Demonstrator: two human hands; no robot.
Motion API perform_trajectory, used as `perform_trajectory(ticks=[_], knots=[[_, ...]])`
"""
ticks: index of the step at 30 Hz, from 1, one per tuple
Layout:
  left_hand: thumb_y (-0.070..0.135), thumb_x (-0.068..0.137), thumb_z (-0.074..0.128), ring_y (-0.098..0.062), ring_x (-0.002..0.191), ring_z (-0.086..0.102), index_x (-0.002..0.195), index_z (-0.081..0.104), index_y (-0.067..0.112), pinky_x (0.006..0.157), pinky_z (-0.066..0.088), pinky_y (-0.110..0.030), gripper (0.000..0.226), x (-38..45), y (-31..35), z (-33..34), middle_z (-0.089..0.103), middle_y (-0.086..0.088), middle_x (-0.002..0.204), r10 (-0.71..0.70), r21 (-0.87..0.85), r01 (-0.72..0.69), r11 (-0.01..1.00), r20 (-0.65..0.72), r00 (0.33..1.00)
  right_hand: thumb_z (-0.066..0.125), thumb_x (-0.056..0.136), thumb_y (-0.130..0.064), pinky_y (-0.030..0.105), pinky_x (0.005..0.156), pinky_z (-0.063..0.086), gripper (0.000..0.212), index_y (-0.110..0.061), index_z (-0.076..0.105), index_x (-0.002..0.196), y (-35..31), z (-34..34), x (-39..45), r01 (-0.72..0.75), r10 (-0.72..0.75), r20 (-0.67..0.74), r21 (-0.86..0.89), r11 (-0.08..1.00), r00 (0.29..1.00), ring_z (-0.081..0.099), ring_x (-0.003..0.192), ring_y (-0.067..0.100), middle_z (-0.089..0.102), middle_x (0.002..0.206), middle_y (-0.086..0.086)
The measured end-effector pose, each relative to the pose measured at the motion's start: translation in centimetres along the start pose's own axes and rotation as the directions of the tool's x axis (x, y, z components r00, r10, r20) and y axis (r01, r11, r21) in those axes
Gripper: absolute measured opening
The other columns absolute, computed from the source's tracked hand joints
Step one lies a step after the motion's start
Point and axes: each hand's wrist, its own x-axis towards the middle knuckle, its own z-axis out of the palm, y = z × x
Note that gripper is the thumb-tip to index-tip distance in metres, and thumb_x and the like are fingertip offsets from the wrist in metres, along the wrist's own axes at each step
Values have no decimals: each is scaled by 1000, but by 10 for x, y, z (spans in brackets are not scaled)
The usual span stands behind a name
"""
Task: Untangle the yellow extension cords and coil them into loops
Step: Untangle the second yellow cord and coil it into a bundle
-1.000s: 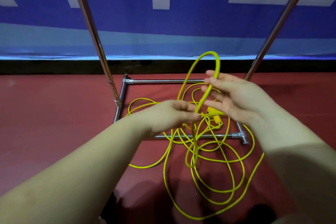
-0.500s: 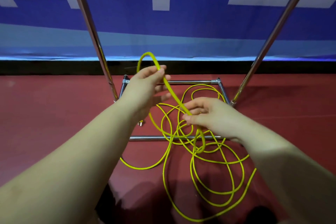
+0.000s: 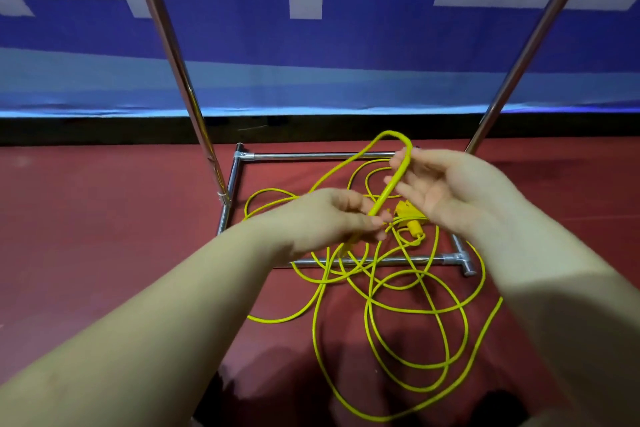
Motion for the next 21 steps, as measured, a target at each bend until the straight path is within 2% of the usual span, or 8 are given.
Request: perform_trajectory(ticks=[3, 5, 8, 9, 14, 16, 18, 21], knots=[[6, 93, 51, -6, 65, 62, 88, 62, 14, 70, 49, -23, 15, 1, 7, -7, 66, 6, 67, 61, -74, -70, 995, -116, 991, 49, 92, -9, 34, 68, 58, 12, -8, 59, 87, -6, -3, -1, 28, -28, 35, 1, 1000, 999, 69, 80, 18, 71, 77, 6], [9, 95, 50, -6, 62, 64, 89, 62, 14, 68, 54, -21, 14, 0, 12, -12, 64, 6, 65, 65, -178, -103, 979, -209, 976, 53, 90, -12, 35, 75, 56, 13, -13, 58, 103, -1, -5, 0, 95, -81, 68, -227, 969, 994, 65, 94, 20, 68, 97, 5], [12, 95, 50, -7, 57, 64, 90, 62, 13, 60, 55, -22, 13, 1, 16, -20, 62, 3, 65, 36, -375, -178, 910, -356, 934, 63, 85, -15, 24, 84, 50, 25, -26, 58, 107, 16, -9, -1, 314, -147, 286, -724, 614, 947, 64, 97, 10, 68, 102, -4], [13, 95, 50, -7, 54, 63, 91, 62, 13, 57, 55, -21, 13, 2, 17, -23, 61, 3, 65, 15, -417, -197, 887, -401, 916, 66, 83, -16, 23, 87, 50, 25, -28, 60, 104, 22, -8, -1, 365, -120, 356, -773, 519, 927, 64, 98, 9, 68, 102, -5], [17, 96, 50, -2, 49, 62, 87, 60, 14, 51, 54, -17, 14, 2, 21, -36, 62, 7, 54, -104, -581, -207, 787, -456, 884, 71, 80, -19, 19, 91, 46, 32, -18, 61, 111, 45, -7, -3, 456, 31, 484, -843, 286, 875, 61, 100, 7, 65, 106, -5], [17, 97, 49, -3, 50, 64, 84, 60, 13, 51, 54, -16, 17, 1, 22, -39, 63, 7, 52, -116, -635, -229, 738, -453, 884, 70, 81, -14, 23, 91, 48, 29, -14, 61, 108, 52, -4, -5, 464, 61, 504, -830, 309, 861, 62, 99, 11, 65, 104, -2], [18, 97, 48, -4, 52, 66, 84, 59, 12, 51, 54, -18, 17, 0, 22, -43, 65, 5, 55, -114, -671, -254, 696, -453, 884, 66, 82, -3, 19, 83, 51, 20, -11, 60, 100, 53, 0, -5, 440, 73, 510, -798, 412, 857, 64, 89, 9, 66, 98, 0], [27, 97, 46, -10, 63, 69, 88, 57, 13, 59, 57, -23, 20, -2, 21, -47, 68, 2, 67, -82, -621, -211, 755, -409, 909, 59, 86, 0, 18, 71, 50, 17, -17, 57, 87, 45, 5, -5, 394, 13, 476, -742, 543, 879, 63, 78, 7, 66, 90, 0]])
